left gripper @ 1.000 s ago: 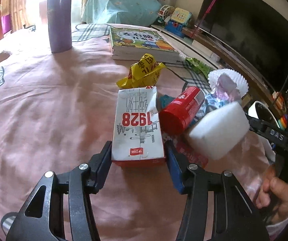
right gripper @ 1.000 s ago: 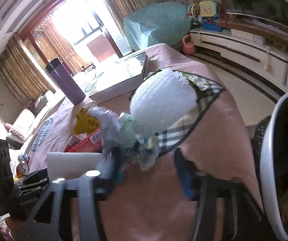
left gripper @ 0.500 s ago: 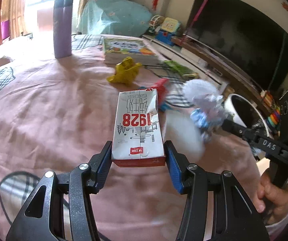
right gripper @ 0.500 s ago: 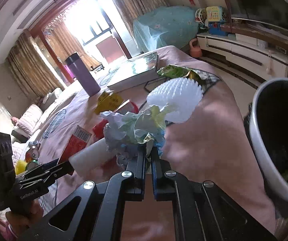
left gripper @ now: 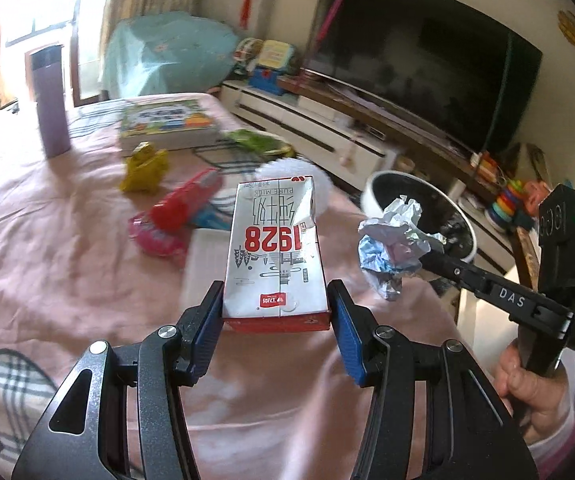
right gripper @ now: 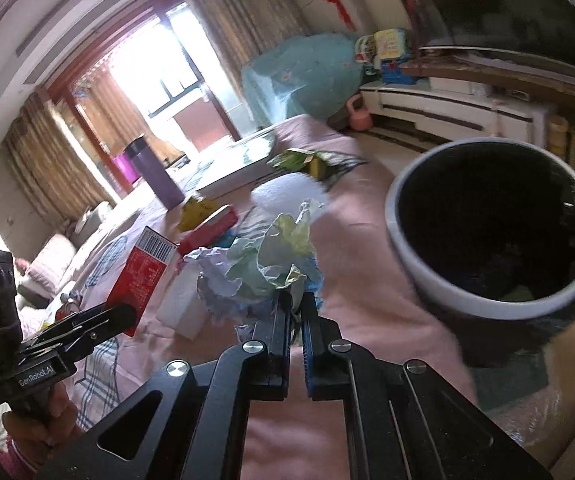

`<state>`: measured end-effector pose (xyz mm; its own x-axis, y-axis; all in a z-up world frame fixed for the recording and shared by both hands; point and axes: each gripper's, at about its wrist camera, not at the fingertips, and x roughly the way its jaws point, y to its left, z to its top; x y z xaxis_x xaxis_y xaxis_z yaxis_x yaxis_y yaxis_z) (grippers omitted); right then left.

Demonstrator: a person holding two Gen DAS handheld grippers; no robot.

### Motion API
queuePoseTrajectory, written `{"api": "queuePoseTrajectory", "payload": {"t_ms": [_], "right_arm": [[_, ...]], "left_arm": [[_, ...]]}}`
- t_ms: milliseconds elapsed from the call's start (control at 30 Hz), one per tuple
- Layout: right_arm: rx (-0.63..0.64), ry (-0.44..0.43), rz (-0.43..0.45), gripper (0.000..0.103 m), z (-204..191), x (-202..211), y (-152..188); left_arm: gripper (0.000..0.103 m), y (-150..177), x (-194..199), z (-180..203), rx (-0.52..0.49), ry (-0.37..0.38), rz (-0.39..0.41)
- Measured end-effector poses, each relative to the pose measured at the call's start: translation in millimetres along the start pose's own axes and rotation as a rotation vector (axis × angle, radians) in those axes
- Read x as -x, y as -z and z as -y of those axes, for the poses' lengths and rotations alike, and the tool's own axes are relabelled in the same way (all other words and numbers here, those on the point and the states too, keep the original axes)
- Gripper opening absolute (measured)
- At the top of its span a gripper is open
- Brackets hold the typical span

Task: Collect trash
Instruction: 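Move both items over the bin and open both tools to drop them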

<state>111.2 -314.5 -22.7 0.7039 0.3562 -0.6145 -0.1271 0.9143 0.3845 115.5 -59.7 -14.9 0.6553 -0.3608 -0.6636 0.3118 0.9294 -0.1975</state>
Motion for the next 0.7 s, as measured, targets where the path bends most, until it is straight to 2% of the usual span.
{"api": "queuePoseTrajectory", "payload": {"t_ms": [367,700], "right_arm": [[-0.077,0.093,0.067,0.005,51,37,-11],[-0.117,0.148,0.090,0.005,88,47,-22]], "left_arm": [[0.051,-11,-32,54,-0.083,0.066,-0.039],[0.051,-28,-58,97,-0.160,0.100,-0.066]]}}
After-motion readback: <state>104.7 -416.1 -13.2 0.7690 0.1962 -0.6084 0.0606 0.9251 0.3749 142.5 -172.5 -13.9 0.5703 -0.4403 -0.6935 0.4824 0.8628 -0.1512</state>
